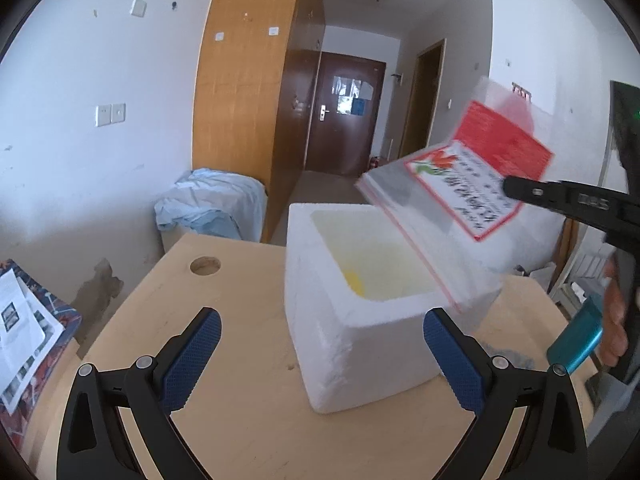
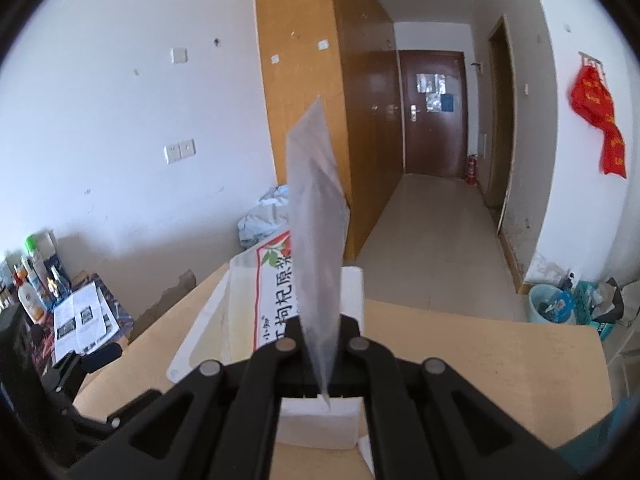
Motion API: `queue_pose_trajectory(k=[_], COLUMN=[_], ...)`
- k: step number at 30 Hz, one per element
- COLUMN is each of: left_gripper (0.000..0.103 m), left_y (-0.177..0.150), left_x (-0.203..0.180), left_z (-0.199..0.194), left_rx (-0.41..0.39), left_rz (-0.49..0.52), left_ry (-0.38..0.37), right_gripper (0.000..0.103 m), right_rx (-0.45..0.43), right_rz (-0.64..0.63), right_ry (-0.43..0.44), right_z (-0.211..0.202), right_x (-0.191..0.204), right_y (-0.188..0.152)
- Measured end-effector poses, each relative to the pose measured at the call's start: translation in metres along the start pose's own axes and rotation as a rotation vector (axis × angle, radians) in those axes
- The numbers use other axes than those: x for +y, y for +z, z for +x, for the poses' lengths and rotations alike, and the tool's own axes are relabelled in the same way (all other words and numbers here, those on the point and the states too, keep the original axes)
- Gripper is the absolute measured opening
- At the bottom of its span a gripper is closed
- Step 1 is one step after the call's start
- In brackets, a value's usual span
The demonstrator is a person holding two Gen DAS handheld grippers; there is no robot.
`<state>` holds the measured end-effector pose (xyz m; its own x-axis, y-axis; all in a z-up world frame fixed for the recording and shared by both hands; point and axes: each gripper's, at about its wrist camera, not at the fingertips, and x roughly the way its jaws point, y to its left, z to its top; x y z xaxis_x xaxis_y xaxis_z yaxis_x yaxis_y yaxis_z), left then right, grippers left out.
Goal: Organize soft objects
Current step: 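Lower the plastic bag into the foam box and open the right tool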
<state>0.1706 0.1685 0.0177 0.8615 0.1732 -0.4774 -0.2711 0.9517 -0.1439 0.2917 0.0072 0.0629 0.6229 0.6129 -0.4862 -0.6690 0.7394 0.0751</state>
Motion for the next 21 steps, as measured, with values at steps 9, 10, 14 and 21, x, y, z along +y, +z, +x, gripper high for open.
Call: queue_pose_trajectory(k=[9,10,14,21], left_gripper=[0.101,0.101,0.101,0.101], left_y=[-0.001,-0.001,-0.002,-0.001], left_x=[0.011,0.011,0.01,0.01], left_z=[0.002,0.002,0.003,0.004], left_rx=[0.007,0.01,0.01,0.014], left_rz=[-0.033,-0.032,-0.023,-0.018], left_ry=[0.002,-0.002,-0.007,-0.019], right_gripper=[0.002,0.002,0.002,0.002], right_rx=[0.082,0.097,0.145,0.202], right_rz=[-0.077,-0.092,-0.127,-0.184], right_ry=[-0.041,-0.049,-0.073,-0.087], right_z=[0.039,0.044,0.056,0.066], right_x=[0.015,0.016,0.019,0.027], right_y=[0.0,-0.002,-0.006,-0.011])
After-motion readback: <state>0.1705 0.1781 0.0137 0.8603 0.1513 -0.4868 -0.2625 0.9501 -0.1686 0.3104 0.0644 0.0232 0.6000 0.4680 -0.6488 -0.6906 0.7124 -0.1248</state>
